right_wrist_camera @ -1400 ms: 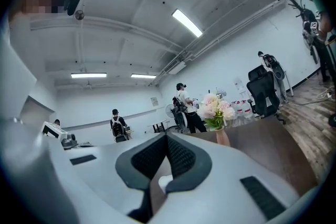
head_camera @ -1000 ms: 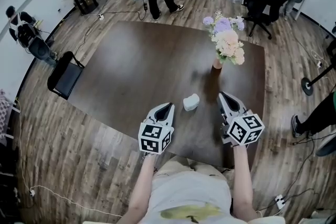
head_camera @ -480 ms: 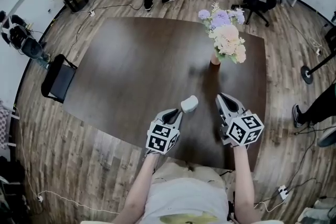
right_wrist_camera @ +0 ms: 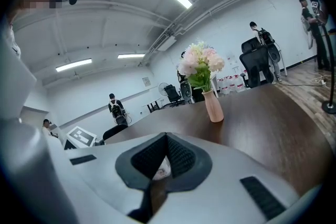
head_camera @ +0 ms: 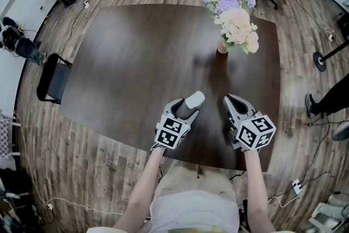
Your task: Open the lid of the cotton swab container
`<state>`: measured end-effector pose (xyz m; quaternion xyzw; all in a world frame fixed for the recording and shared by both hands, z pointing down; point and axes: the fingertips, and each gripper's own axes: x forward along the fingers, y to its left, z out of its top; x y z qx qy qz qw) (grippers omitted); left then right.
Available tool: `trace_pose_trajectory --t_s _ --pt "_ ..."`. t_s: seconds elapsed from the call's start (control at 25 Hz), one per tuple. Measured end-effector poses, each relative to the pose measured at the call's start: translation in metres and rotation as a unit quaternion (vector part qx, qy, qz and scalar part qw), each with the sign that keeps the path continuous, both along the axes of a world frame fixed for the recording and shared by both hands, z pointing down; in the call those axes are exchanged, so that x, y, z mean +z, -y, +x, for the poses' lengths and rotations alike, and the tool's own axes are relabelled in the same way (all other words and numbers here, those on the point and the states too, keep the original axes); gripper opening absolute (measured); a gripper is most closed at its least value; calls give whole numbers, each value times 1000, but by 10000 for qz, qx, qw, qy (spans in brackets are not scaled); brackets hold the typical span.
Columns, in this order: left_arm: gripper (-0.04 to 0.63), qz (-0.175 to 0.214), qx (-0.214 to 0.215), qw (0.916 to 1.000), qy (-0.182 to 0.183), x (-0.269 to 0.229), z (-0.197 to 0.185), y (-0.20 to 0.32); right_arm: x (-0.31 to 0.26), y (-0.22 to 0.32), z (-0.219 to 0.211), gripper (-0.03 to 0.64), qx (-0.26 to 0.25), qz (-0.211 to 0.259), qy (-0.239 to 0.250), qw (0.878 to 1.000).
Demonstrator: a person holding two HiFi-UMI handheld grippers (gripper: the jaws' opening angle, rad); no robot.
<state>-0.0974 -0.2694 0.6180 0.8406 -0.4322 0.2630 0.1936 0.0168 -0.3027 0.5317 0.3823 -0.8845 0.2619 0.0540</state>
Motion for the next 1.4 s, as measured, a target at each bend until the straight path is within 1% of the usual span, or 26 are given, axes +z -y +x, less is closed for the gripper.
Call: trace_pose_trajectory --t_s 0.16,0.28,0.36,0.48,0.84,0.96,1.12,1.28,1.4 --pt "279 78 210 9996 164 5 4 8 4 -2 3 21 75 -77 23 9999" --pt "279 36 275 9995 133 7 8 11 6 -3 6 21 121 -112 30 9999" --pt "278 15 363 9992 193 10 11 13 6 -3 7 21 149 -121 32 9998" --pt "275 94 495 9983 286 11 16 17 8 -3 9 21 198 -152 33 9997" --pt "242 76 653 9976 237 17 21 23 7 -2 14 21 259 -157 -23 9995" --pt "239 -11 688 9976 119 13 22 23 5 -1 11 21 131 -112 -89 9998" --pt "236 -236 882 9958 -7 4 25 14 -2 -2 5 21 -175 28 -230 9996" --pt "236 -256 1056 9939 -199 -16 28 6 -14 -5 -4 21 -479 246 -300 9981" --pt "236 -273 1310 9904 -353 -36 33 -2 -30 -3 -6 21 -508 457 -191 9975"
